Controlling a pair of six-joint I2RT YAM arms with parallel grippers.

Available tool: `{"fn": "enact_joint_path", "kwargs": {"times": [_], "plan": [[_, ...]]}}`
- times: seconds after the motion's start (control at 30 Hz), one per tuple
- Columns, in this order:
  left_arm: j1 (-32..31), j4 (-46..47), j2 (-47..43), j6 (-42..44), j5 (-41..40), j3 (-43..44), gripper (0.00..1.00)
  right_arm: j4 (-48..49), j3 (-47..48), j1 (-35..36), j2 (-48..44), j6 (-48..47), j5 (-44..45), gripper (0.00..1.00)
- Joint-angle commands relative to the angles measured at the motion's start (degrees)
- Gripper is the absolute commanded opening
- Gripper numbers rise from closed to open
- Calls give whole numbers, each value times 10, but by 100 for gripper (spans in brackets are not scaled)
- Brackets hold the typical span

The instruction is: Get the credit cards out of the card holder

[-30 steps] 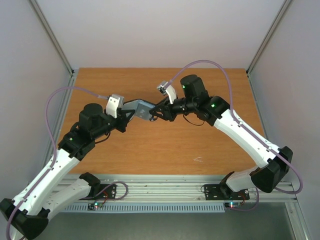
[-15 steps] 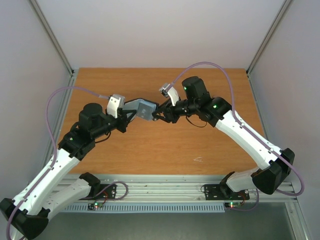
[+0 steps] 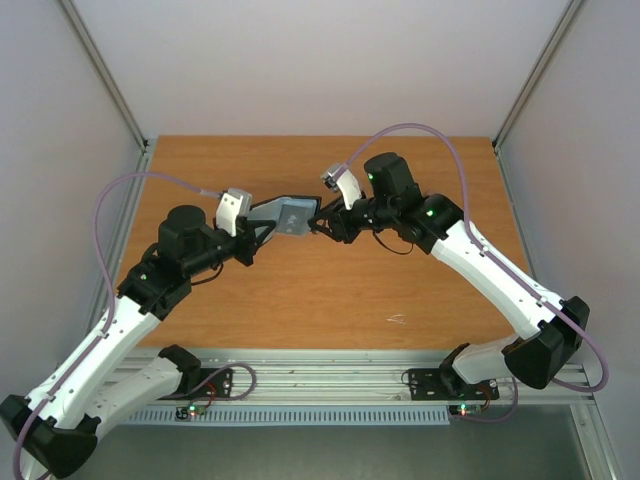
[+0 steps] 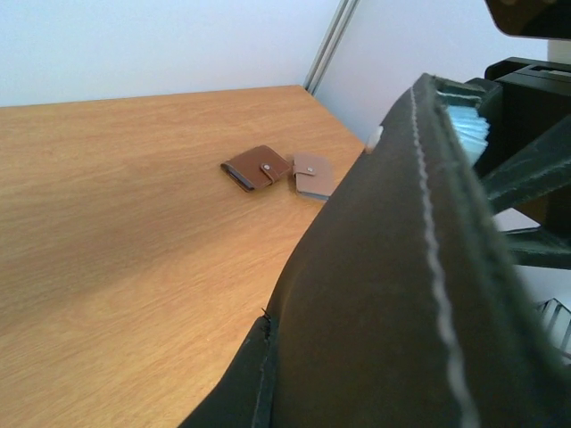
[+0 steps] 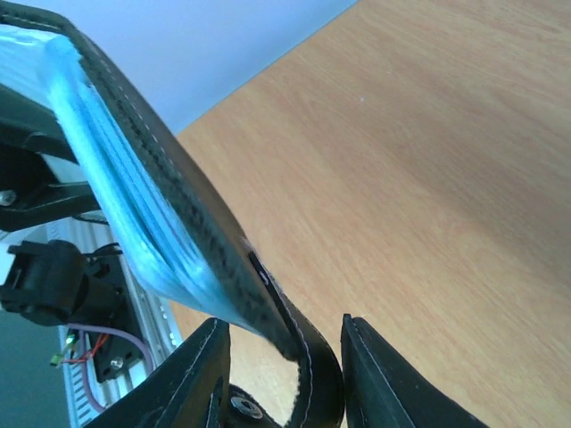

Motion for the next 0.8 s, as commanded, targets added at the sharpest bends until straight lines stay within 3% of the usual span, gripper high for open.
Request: {"fn": "enact_joint_path", "kwargs": {"times": [0.0, 0.4, 0.77], "plan": [[-2, 56, 0, 0, 21, -2, 0, 13, 6, -2, -9, -3, 57, 36], [-3, 83, 7, -5, 44, -7, 0, 39, 35, 3, 24, 4, -6, 46], [-3, 106, 10, -12, 59, -12, 0, 44, 48, 2, 32, 2, -33, 46]]}}
